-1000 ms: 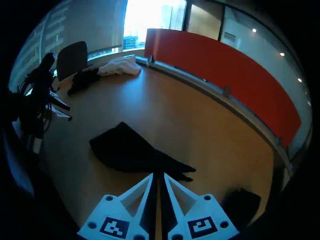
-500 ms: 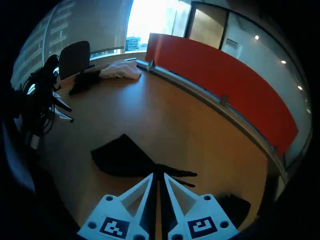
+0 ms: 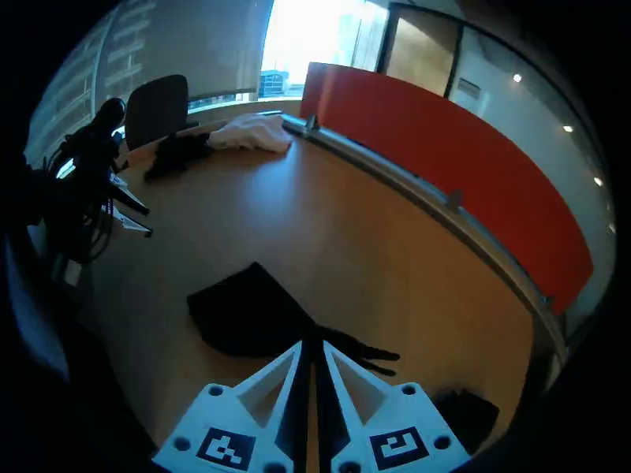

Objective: Fold towel

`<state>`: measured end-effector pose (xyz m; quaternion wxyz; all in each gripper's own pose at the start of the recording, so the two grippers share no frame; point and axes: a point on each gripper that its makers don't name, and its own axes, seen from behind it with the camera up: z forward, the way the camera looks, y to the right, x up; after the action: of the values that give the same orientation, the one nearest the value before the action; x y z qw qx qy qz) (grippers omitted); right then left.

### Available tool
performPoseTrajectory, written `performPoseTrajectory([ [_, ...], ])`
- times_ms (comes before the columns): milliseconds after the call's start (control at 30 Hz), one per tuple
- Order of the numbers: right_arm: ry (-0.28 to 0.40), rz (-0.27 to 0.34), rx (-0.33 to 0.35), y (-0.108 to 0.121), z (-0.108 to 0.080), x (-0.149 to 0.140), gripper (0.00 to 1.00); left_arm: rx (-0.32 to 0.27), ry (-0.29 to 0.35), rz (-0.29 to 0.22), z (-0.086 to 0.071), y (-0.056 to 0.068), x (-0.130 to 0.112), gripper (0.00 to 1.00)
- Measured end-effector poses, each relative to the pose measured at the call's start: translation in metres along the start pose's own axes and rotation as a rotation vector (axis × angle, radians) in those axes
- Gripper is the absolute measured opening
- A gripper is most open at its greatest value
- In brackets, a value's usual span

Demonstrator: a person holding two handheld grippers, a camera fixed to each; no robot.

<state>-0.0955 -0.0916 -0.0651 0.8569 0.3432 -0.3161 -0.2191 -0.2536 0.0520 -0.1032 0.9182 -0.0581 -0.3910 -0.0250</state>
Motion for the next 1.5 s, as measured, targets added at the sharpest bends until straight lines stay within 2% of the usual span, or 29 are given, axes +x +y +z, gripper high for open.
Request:
performPoseTrajectory([
  [300,0.001,-0.025,0.052,-0.023,0.019,0.009,0.06,0.002,0.003,-0.002,-0.001,-0.002,0.001,0.93],
  [600,0.003,-0.037,0.118,-0.055,0.037,0.017,0.06,0.008,0.006,-0.009,-0.003,-0.007,0.001,0.93],
  [900,0.005,-0.043,0.153,-0.072,0.046,0.023,0.05,0.013,0.01,-0.013,-0.005,-0.012,0.0,0.93],
  [1100,0.0,-0.059,0.191,-0.089,0.057,0.027,0.05,0.021,0.012,-0.021,-0.008,-0.019,-0.001,0.93],
  [1300,-0.02,-0.078,0.261,-0.116,0.068,0.024,0.05,0.037,0.013,-0.036,-0.012,-0.029,-0.006,0.93],
  [1367,-0.038,-0.08,0.274,-0.122,0.071,0.018,0.11,0.042,0.011,-0.043,-0.013,-0.033,-0.008,0.93],
  [1500,-0.073,-0.077,0.282,-0.127,0.076,0.006,0.4,0.05,0.008,-0.051,-0.015,-0.038,-0.012,0.93],
])
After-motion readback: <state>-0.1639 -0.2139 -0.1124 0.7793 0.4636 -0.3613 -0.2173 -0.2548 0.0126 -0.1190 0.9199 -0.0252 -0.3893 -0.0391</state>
